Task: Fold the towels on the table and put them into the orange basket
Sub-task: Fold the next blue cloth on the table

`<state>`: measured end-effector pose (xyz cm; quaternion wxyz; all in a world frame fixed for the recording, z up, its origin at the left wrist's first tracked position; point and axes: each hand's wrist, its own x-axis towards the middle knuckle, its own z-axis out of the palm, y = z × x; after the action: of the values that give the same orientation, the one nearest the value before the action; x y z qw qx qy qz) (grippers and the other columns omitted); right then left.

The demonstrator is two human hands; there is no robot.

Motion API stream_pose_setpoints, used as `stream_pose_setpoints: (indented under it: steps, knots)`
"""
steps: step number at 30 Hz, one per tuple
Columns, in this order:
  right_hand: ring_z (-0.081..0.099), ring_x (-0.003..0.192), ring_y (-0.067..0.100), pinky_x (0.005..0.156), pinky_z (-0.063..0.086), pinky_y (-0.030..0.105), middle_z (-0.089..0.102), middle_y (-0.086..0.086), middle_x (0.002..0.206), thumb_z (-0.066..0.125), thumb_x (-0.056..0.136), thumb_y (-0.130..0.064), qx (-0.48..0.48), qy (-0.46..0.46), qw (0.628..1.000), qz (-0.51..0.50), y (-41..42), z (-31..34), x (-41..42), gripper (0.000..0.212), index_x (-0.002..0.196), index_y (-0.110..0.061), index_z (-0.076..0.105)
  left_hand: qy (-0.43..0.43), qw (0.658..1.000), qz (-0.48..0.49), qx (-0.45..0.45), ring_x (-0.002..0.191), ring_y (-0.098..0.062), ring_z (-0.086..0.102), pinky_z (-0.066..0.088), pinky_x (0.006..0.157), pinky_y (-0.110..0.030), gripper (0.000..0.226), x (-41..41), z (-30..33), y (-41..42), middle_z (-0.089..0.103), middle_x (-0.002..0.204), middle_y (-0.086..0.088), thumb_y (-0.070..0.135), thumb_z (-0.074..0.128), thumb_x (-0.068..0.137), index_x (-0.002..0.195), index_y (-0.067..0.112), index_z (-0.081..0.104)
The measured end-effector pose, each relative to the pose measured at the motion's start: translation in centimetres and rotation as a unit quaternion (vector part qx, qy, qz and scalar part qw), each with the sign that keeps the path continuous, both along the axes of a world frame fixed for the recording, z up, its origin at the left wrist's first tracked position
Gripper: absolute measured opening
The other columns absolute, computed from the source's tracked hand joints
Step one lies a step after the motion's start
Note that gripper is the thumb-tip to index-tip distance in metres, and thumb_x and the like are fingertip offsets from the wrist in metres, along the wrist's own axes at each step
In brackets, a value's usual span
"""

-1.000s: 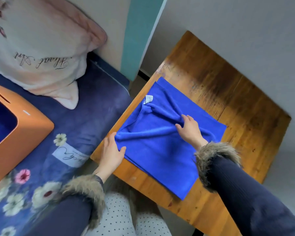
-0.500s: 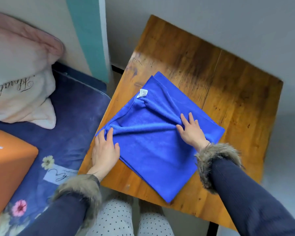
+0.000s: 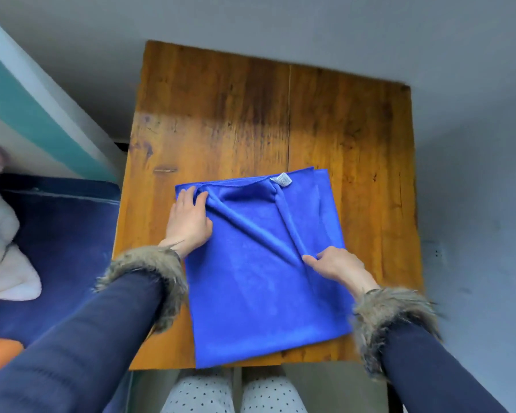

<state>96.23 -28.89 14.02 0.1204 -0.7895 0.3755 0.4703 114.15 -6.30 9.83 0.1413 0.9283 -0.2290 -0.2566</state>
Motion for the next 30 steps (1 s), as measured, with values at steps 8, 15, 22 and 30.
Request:
stream_pose_setpoints:
  steps: [8,15,22,30]
  knots:
    - [0.052,0.107,0.033,0.079,0.041,0.036,0.06,0.014,0.111,0.045,0.095,-0.028,-0.085,-0.33,0.936,-0.084,-3.7,0.4,2.6,0.025,0.102,-0.011,0.061,-0.048,0.992,0.079,-0.084,0.115,-0.038,0.048,0.039,0.092,-0.048,0.044,0.4,0.5,-1.6,0.051,0.127,-0.019,0.013,0.044,0.094,0.136,0.006,0.035]
    - [0.035,0.122,0.03,0.096,0.035,0.043,0.042,0.012,0.131,0.047,0.094,-0.019,-0.088,-0.382,0.92,0.014,-7.0,-1.6,9.5,0.039,0.133,-0.011,0.045,-0.104,0.985,0.102,-0.09,0.098,-0.04,0.052,0.043,0.083,-0.048,0.024,2.5,-0.1,-0.8,0.062,0.105,-0.021,0.015,0.047,0.095,0.113,0.004,0.058]
    - [0.044,0.11,0.029,0.086,0.035,0.038,0.055,0.01,0.112,0.053,0.09,-0.014,-0.095,-0.447,0.887,0.068,-8.1,-3.9,9.8,0.019,0.103,-0.007,0.064,-0.123,0.983,0.106,-0.083,0.104,-0.036,0.047,0.038,0.089,-0.043,0.018,4.3,-1.2,-0.6,0.058,0.11,-0.017,0.012,0.058,0.089,0.098,0.001,0.068]
    - [0.047,0.109,0.03,0.087,0.034,0.028,0.053,0.014,0.112,0.056,0.087,-0.012,-0.024,-0.417,0.908,-0.031,-10.9,-3.4,8.7,0.011,0.094,-0.007,0.064,-0.065,0.981,0.152,-0.1,0.09,-0.027,0.052,0.031,0.08,-0.021,0.017,3.9,-0.5,-0.8,0.056,0.105,-0.017,0.01,0.058,0.089,0.098,-0.001,0.066]
